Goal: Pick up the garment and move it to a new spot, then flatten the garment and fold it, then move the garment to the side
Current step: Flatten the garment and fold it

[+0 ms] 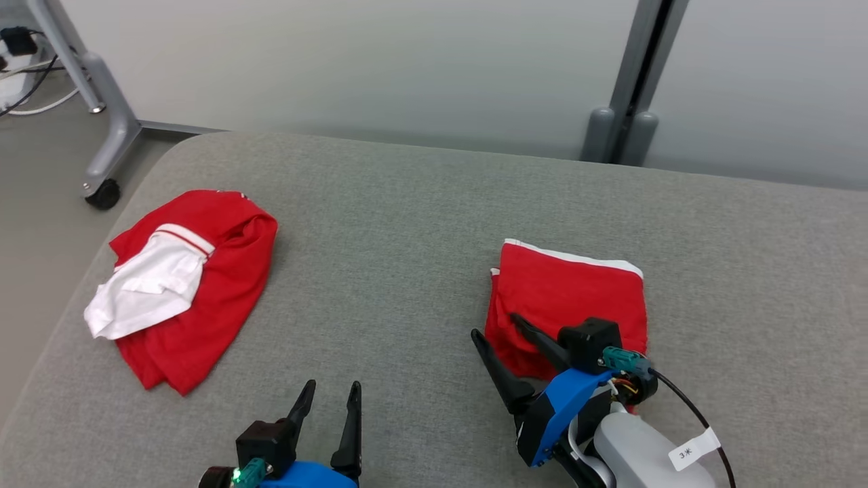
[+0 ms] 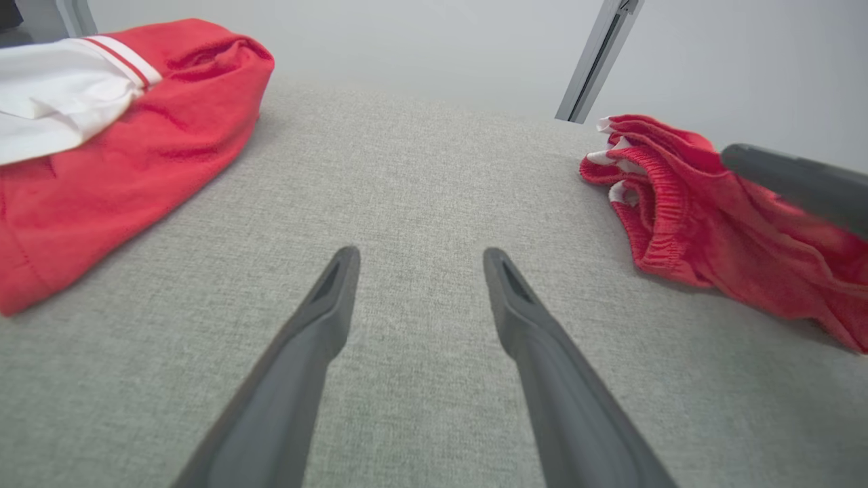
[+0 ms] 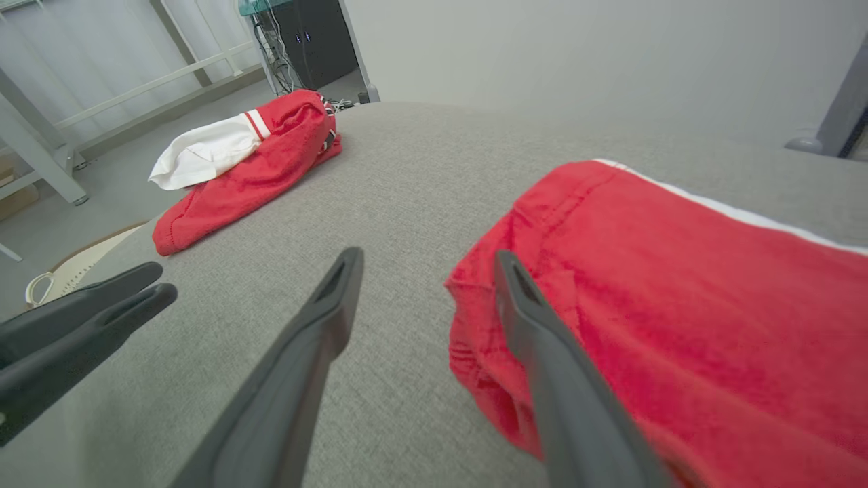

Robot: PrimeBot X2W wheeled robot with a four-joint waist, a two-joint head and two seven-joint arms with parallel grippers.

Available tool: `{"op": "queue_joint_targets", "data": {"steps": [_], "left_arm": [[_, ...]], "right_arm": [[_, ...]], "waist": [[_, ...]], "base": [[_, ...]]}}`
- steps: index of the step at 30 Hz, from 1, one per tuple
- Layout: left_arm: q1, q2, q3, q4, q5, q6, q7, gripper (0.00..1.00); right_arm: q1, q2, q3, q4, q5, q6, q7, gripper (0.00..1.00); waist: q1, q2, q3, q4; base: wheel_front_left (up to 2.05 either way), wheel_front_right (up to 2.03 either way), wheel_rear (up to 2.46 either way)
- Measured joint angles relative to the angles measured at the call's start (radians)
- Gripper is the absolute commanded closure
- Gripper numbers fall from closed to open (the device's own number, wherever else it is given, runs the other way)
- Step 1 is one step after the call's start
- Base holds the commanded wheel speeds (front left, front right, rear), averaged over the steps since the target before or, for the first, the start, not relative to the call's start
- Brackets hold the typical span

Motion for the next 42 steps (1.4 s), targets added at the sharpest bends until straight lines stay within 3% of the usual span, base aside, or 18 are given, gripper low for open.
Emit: {"op": "queue_joint_targets", "data": {"steps": [4, 11, 21, 27, 42], "left_arm": [[-0.003, 0.000, 0.025, 0.000, 0.013, -0.003, 0.000, 0.00], [-0.015, 0.000, 0.063, 0.006, 0.048, -0.006, 0.000, 0.00], [0.011, 0.000, 0.097, -0.026, 0.117, 0.017, 0.000, 0.00], [0.062, 0.000, 0.087, -0.063, 0.122, 0.030, 0.000, 0.00], [0.060, 0.000, 0.069, -0.066, 0.113, 0.030, 0.000, 0.00]], "right_arm": [[0.012, -0.003, -0.027, -0.033, 0.016, 0.000, -0.004, 0.00], [0.097, -0.050, -0.235, -0.116, -0.062, 0.000, -0.006, 0.00], [0.247, -0.017, -0.500, -0.217, -0.226, 0.000, -0.007, 0.00], [0.311, -0.004, -0.545, -0.238, -0.260, 0.000, -0.007, 0.00], [0.309, -0.001, -0.532, -0.250, -0.230, 0.000, -0.007, 0.00]], "waist": [[0.0001, 0.0000, -0.014, -0.045], [0.0000, 0.0000, -0.045, -0.122], [0.0000, 0.0000, -0.069, -0.201], [0.0000, 0.0000, -0.072, -0.215], [0.0000, 0.0000, -0.065, -0.203]], "base": [[0.00, 0.00, 0.00], [0.00, 0.00, 0.00], [0.00, 0.00, 0.00], [0.00, 0.00, 0.00], [0.00, 0.00, 0.00]]}}
